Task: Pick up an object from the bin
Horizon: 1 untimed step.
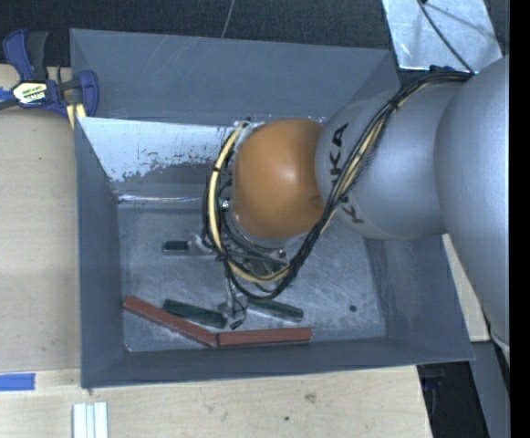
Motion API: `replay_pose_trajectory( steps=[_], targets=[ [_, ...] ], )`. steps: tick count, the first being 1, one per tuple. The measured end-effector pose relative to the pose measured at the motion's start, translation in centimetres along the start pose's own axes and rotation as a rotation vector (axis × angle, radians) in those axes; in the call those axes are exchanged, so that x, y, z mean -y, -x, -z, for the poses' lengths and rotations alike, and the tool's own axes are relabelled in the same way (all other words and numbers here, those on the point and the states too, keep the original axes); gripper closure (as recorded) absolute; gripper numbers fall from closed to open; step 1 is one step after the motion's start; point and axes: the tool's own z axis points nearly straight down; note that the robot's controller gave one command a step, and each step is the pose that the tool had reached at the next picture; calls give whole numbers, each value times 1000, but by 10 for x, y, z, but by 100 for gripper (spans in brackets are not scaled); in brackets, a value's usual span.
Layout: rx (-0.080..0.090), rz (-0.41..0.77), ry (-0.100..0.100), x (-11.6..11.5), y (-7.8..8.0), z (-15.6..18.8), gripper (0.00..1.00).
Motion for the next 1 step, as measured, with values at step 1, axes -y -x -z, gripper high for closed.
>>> replay_pose_trajectory(
  steps=[1],
  targets=[
    [-5, 35, 1, -33, -35, -35, 100]
  ],
)
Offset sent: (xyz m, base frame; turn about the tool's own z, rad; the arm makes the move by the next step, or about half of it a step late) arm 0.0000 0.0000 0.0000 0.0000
